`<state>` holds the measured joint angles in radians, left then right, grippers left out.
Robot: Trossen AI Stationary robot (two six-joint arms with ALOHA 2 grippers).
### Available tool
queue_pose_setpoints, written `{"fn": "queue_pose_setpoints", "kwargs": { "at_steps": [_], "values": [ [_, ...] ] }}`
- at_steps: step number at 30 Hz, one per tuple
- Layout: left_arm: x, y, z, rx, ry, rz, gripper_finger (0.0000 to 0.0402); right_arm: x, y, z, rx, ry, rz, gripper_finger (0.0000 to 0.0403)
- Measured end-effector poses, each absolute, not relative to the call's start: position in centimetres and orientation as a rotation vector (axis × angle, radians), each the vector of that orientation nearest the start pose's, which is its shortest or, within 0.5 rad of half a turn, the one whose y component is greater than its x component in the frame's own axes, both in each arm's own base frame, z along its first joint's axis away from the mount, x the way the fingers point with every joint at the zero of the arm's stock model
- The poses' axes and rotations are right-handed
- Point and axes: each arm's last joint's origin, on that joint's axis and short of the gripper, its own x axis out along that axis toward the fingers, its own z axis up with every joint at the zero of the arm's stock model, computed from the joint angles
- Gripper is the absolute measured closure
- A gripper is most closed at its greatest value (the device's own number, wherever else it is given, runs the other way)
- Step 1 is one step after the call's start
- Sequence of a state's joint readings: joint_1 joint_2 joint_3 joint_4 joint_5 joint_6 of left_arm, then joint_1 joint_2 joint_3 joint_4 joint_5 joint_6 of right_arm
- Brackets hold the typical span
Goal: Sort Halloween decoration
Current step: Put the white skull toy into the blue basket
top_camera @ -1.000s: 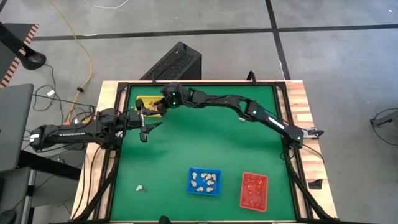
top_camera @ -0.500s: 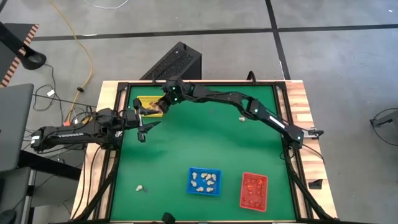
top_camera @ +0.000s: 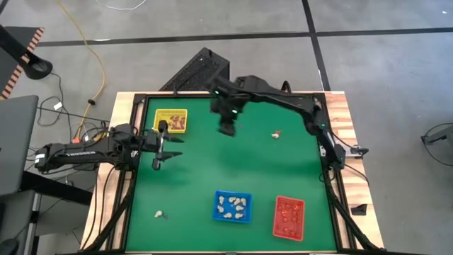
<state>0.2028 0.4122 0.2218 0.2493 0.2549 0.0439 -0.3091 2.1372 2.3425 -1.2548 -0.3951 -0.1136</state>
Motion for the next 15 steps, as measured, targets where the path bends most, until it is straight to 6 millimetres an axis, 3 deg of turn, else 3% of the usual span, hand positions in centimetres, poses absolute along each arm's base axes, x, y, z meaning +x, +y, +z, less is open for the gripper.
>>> {"fn": "queue_pose_setpoints", "kwargs": {
  "at_steps": [4, 7, 12, 15],
  "values": [
    [13.0, 1.5, 22.3, -0.031, -0.011, -0.083, 0.0198, 37.9, -7.5, 38.0, 0.177, 1.108, 0.273, 0.0225],
    [13.7, 0.8, 21.5, -0.133, 0.067, -0.155, 0.0198, 35.4, -4.2, 38.8, 0.144, 1.121, 0.383, 0.0226],
    [14.9, -1.4, 21.2, -0.260, 0.195, -0.262, 0.0198, 30.5, 0.3, 38.2, 0.093, 0.973, 0.457, 0.0226],
    [15.9, -3.2, 22.2, -0.285, 0.282, -0.292, 0.0198, 28.1, 2.7, 36.1, 0.105, 0.805, 0.438, 0.0226]
  ]
}}
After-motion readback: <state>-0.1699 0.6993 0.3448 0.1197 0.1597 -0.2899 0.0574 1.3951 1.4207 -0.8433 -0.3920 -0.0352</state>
